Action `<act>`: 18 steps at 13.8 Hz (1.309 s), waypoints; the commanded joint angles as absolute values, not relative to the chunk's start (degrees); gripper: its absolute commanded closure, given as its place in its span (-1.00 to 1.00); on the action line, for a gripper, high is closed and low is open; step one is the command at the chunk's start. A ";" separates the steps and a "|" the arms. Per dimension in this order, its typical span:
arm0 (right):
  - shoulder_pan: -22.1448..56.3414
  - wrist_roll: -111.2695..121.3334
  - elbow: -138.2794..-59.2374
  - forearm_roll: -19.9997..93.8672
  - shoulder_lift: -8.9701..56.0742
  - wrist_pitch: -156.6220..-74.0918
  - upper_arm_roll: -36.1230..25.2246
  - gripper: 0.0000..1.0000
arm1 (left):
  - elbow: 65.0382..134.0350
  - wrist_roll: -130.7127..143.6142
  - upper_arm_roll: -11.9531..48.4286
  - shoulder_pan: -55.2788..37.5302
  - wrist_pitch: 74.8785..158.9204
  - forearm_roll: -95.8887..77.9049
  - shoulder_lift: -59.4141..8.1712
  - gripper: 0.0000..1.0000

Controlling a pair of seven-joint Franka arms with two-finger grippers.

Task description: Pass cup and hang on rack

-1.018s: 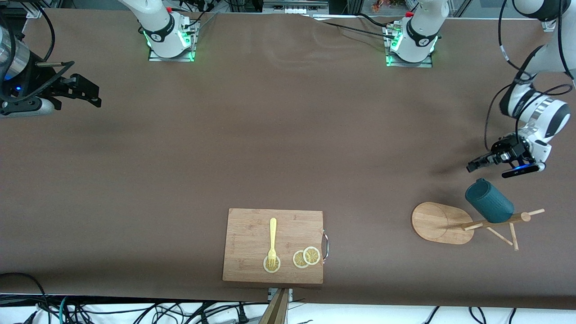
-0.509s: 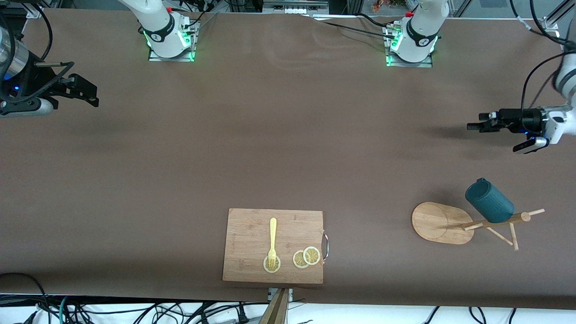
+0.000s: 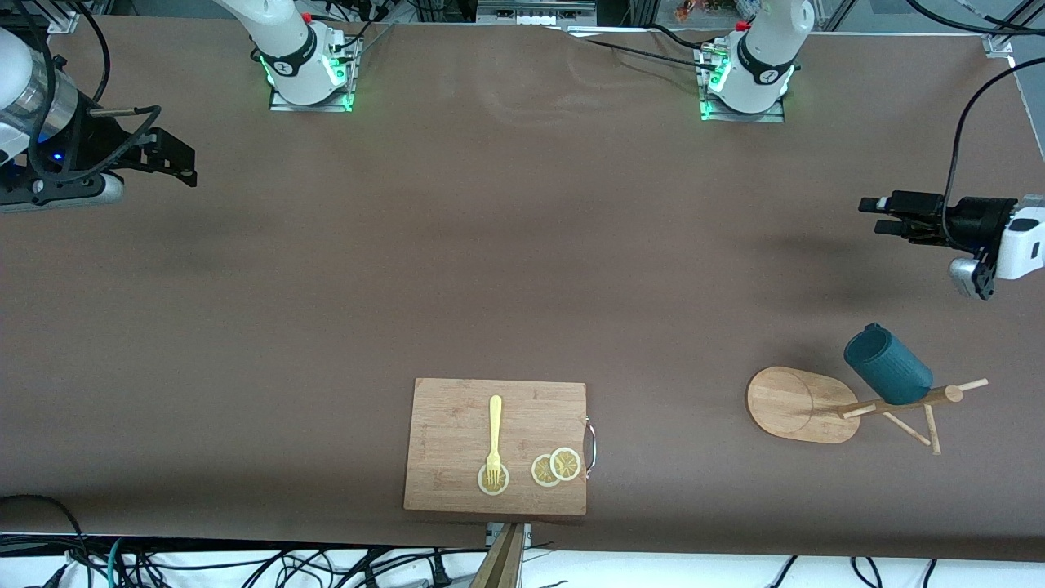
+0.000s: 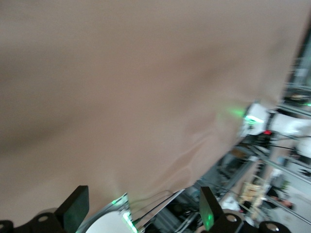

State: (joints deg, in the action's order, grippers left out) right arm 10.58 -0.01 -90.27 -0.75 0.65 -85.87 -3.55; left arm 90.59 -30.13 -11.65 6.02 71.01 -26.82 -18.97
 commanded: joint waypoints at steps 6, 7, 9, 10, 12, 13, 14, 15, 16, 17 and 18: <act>10.55 0.26 -90.88 -1.41 -0.26 -85.69 -2.02 -1.00 | 79.80 -24.70 -7.39 -4.13 79.10 2.26 -13.03 -1.00; 10.55 0.26 -90.79 -1.49 -0.26 -85.95 -2.02 -1.00 | 79.54 -24.61 -7.30 -4.04 79.28 2.46 -11.27 -1.00; 10.55 0.26 -90.53 -1.41 -0.18 -86.31 -2.02 -1.00 | 79.45 -23.39 -5.55 -3.35 79.19 2.90 -8.80 -1.00; 10.55 0.26 -90.44 -1.41 -0.18 -86.31 -2.02 -1.00 | 79.45 -19.81 -4.23 -2.82 79.10 2.90 -7.75 -1.00; 10.63 0.26 -90.53 -1.32 -0.18 -86.31 -1.85 -1.00 | 80.50 -11.64 -0.99 -0.98 77.53 1.59 -6.33 -1.00; 10.63 0.18 -90.44 -1.14 -0.18 -86.57 -1.85 -1.00 | 80.51 -7.95 0.60 -0.10 76.74 0.80 -6.33 -1.00; 10.63 0.18 -90.44 -1.06 -0.26 -86.66 -1.85 -1.00 | 80.42 -3.47 0.96 0.17 76.64 0.44 -6.33 -1.00; 10.63 0.18 -90.44 -0.97 -0.26 -86.66 -1.76 -1.00 | 80.07 -0.64 0.97 0.26 76.64 -1.39 -6.59 -1.00; 10.63 0.09 -90.44 -1.05 -0.26 -86.83 -1.32 -1.00 | 79.89 -0.62 0.79 0.18 76.55 -2.10 -7.11 -1.00; 10.63 0.09 -90.44 -1.05 -0.26 -87.36 -1.06 -1.00 | 79.72 -0.53 0.70 0.35 76.47 -1.94 -7.64 -1.00; 10.63 0.09 -90.44 -1.05 -0.18 -87.45 -1.05 -1.00 | 79.63 -0.53 0.79 0.18 76.38 -1.67 -7.82 -1.00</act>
